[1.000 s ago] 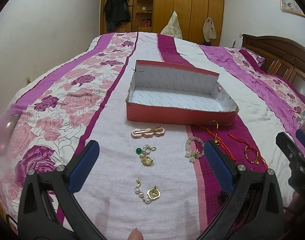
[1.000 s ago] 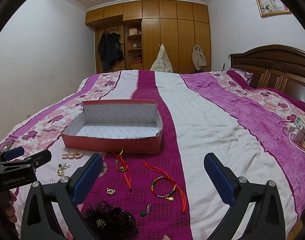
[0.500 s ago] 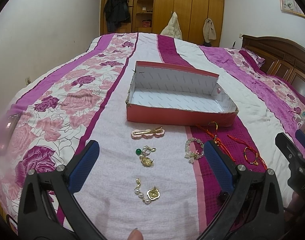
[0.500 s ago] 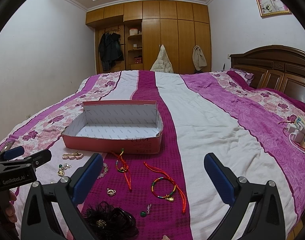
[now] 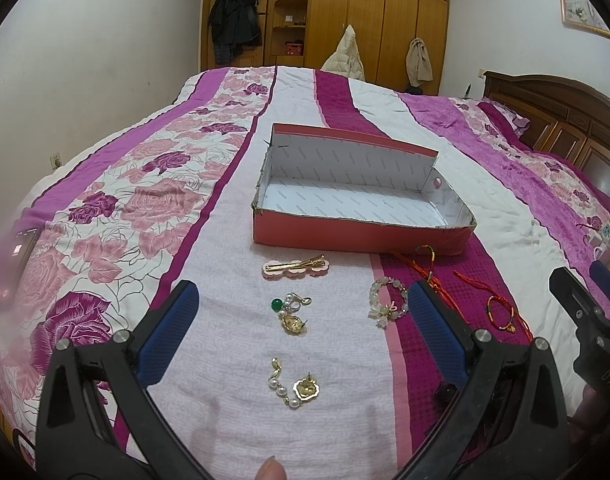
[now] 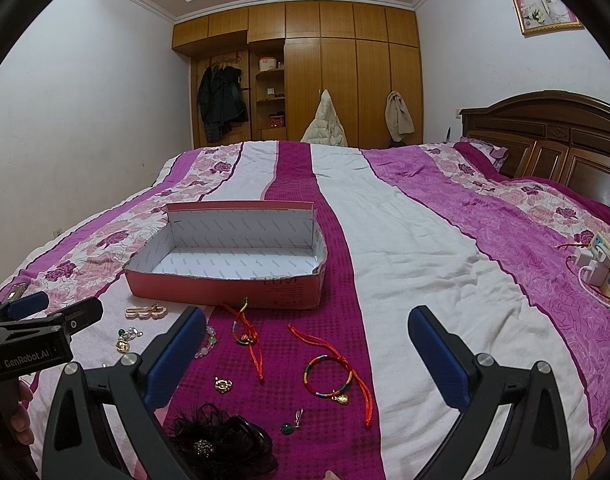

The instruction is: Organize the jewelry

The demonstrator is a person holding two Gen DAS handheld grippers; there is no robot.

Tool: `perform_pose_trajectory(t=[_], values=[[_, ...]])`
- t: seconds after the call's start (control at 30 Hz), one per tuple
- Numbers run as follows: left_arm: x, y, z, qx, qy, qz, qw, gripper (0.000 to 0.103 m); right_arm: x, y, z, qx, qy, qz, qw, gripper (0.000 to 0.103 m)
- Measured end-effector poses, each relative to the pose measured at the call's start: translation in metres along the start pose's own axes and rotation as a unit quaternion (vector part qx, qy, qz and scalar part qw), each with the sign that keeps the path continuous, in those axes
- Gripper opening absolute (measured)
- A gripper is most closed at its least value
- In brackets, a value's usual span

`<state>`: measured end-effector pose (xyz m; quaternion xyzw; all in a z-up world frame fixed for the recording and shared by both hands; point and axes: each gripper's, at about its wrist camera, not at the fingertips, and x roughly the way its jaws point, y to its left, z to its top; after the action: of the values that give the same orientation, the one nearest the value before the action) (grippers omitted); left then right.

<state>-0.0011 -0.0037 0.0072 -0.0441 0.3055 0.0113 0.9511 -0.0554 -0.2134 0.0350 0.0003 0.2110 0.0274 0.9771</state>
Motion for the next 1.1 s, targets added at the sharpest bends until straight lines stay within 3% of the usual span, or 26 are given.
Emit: perform_pose_trajectory(t=[1.1], values=[[0.009, 0.007, 0.011, -0.004, 0.009, 0.006, 0.9999, 0.097, 0.01, -0.007, 0.004, 0.005, 0.011, -0.005, 1.0, 0.103]])
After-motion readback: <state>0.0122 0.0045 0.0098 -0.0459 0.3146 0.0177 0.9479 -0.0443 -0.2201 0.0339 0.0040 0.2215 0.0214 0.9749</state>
